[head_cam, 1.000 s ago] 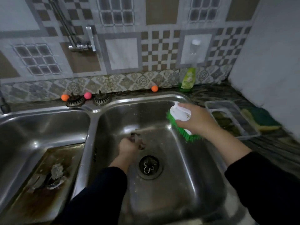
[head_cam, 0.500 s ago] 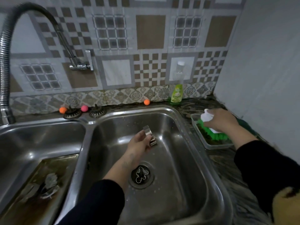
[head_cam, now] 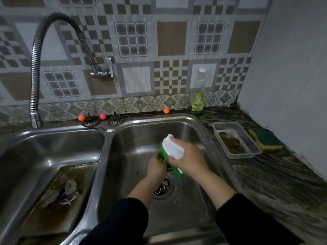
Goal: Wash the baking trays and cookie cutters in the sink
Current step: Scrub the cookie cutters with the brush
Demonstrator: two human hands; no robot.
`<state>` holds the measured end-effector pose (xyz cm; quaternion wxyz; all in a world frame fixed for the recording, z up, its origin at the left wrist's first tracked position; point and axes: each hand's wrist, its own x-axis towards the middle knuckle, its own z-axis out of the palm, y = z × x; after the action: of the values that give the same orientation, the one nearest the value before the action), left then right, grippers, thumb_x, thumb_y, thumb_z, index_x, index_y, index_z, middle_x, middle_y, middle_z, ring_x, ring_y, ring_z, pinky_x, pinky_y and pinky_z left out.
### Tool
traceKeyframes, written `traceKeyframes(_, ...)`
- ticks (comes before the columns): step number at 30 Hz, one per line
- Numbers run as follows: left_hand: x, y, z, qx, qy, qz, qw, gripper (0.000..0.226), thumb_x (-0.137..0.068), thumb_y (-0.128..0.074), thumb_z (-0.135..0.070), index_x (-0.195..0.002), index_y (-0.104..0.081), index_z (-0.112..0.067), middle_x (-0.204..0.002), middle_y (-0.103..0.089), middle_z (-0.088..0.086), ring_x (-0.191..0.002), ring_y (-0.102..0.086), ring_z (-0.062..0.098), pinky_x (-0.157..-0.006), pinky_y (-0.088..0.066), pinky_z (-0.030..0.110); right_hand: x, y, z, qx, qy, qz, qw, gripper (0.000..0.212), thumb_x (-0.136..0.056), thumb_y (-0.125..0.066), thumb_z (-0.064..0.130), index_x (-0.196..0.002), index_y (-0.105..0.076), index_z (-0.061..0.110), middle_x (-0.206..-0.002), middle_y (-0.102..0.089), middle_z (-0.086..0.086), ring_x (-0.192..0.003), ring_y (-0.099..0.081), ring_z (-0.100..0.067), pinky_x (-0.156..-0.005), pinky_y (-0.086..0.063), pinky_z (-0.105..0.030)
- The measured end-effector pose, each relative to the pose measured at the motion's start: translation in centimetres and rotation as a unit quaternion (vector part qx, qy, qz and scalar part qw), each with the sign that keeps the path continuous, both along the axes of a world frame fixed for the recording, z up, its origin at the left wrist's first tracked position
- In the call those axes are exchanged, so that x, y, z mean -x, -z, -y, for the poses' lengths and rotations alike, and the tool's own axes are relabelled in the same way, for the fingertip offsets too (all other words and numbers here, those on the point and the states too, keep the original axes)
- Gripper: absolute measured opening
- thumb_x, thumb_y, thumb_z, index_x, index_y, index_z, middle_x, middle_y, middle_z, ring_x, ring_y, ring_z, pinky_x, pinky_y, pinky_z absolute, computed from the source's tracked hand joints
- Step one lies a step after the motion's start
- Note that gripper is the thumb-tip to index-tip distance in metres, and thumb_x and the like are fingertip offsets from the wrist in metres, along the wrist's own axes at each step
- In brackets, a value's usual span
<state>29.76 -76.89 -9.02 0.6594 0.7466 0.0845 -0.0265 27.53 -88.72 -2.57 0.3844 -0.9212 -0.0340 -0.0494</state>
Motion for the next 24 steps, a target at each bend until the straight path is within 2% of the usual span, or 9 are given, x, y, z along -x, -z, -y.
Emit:
traceKeyframes(1, -0.1, 0.1, -0.6, -0.008, -0.010, 0.003, 1.000, 0.030, -0.085, -0.050, 0.009, -0.101, -0.061, -0.015, -0.093, -0.070, 0.008, -0.089, -0.068, 0.028, -0.079, -0.058, 0.041, 0.6, 0.2, -0.1, 0.002, -0.015, 0.000, 1.000, 0.068, -0.074, -0.073, 0.028, -0.137, -0.049, 0.036, -0.126, -0.060, 0.003, -0.112, -0.057, -0.016, -0.085, -0.044, -0.023)
traceKeyframes(4, 0.4, -0.4, -1.5, -0.067, 0.037, 0.022, 0.997, 0.035, -0.089, -0.053, 0.008, -0.120, -0.057, -0.008, -0.095, -0.064, 0.002, -0.077, -0.063, 0.011, -0.060, -0.051, 0.009, 0.1, 0.1, -0.3, -0.013, 0.001, -0.008, 1.000, 0.066, -0.075, -0.071, 0.029, -0.137, -0.048, 0.036, -0.129, -0.058, 0.002, -0.115, -0.055, -0.018, -0.090, -0.047, -0.027)
traceKeyframes(7, 1.1, -0.7, -1.4, 0.025, 0.054, 0.001, 0.998, 0.033, -0.094, -0.048, 0.006, -0.126, -0.053, -0.002, -0.097, -0.064, 0.006, -0.077, -0.064, 0.013, -0.073, -0.057, 0.025, -1.5, -0.8, -0.5, -0.051, 0.024, -0.023, 0.998, 0.065, -0.077, -0.069, 0.030, -0.138, -0.048, 0.034, -0.138, -0.054, 0.004, -0.122, -0.053, -0.016, -0.097, -0.044, -0.027)
traceKeyframes(9, 0.7, -0.9, -2.4, 0.094, 0.031, -0.019, 0.995, 0.029, -0.097, -0.048, 0.000, -0.125, -0.054, -0.003, -0.101, -0.068, 0.009, -0.084, -0.068, 0.019, -0.082, -0.057, 0.037, -0.9, -0.9, -1.0, -0.062, 0.001, -0.030, 0.998, 0.064, -0.077, -0.071, 0.029, -0.137, -0.049, 0.034, -0.137, -0.054, 0.007, -0.117, -0.054, -0.010, -0.089, -0.042, -0.018)
traceKeyframes(12, 0.2, -1.4, -4.8, 0.207, 0.013, -0.048, 0.977, 0.023, -0.100, -0.044, -0.004, -0.116, -0.060, -0.007, -0.098, -0.070, 0.012, -0.079, -0.071, 0.017, -0.067, -0.056, 0.026, 1.1, -0.4, -1.3, -0.081, -0.033, -0.027, 0.996, 0.063, -0.076, -0.073, 0.027, -0.134, -0.052, 0.037, -0.130, -0.057, 0.014, -0.103, -0.054, 0.001, -0.071, -0.039, -0.004)
traceKeyframes(14, 0.2, -1.6, -5.9, 0.251, 0.031, -0.053, 0.966, 0.026, -0.100, -0.042, -0.004, -0.116, -0.062, -0.008, -0.103, -0.070, 0.015, -0.089, -0.069, 0.021, -0.076, -0.055, 0.030, 1.3, -0.2, -1.4, -0.084, -0.020, -0.010, 0.996, 0.063, -0.075, -0.074, 0.027, -0.133, -0.052, 0.037, -0.127, -0.058, 0.014, -0.100, -0.054, 0.001, -0.070, -0.040, -0.007)
traceKeyframes(16, 0.6, -1.7, -6.2, 0.259, 0.063, -0.059, 0.962, 0.027, -0.100, -0.041, -0.004, -0.115, -0.063, -0.008, -0.108, -0.069, 0.017, -0.098, -0.066, 0.026, -0.086, -0.053, 0.035, 0.9, -0.6, -1.9, -0.045, -0.020, 0.002, 0.999, 0.065, -0.074, -0.073, 0.028, -0.134, -0.051, 0.037, -0.127, -0.059, 0.010, -0.102, -0.055, -0.004, -0.076, -0.042, -0.015)
traceKeyframes(19, 0.6, -2.1, -6.0, 0.257, 0.076, -0.053, 0.962, 0.026, -0.100, -0.040, -0.004, -0.115, -0.062, -0.007, -0.107, -0.069, 0.018, -0.094, -0.067, 0.025, -0.081, -0.056, 0.033, 0.3, -1.1, -3.2, 0.021, -0.033, 0.031, 0.999, 0.068, -0.073, -0.072, 0.029, -0.136, -0.048, 0.037, -0.126, -0.059, 0.004, -0.111, -0.057, -0.015, -0.086, -0.046, -0.025)
traceKeyframes(24, 0.5, -2.9, -7.4, 0.215, 0.048, -0.025, 0.975, 0.029, -0.100, -0.040, -0.002, -0.124, -0.056, 0.001, -0.108, -0.066, 0.019, -0.091, -0.066, 0.024, -0.081, -0.057, 0.030, 0.6, -1.9, -3.5, 0.069, -0.073, 0.004, 0.995, 0.068, -0.075, -0.072, 0.029, -0.138, -0.046, 0.037, -0.126, -0.058, 0.004, -0.113, -0.055, -0.016, -0.087, -0.043, -0.022)
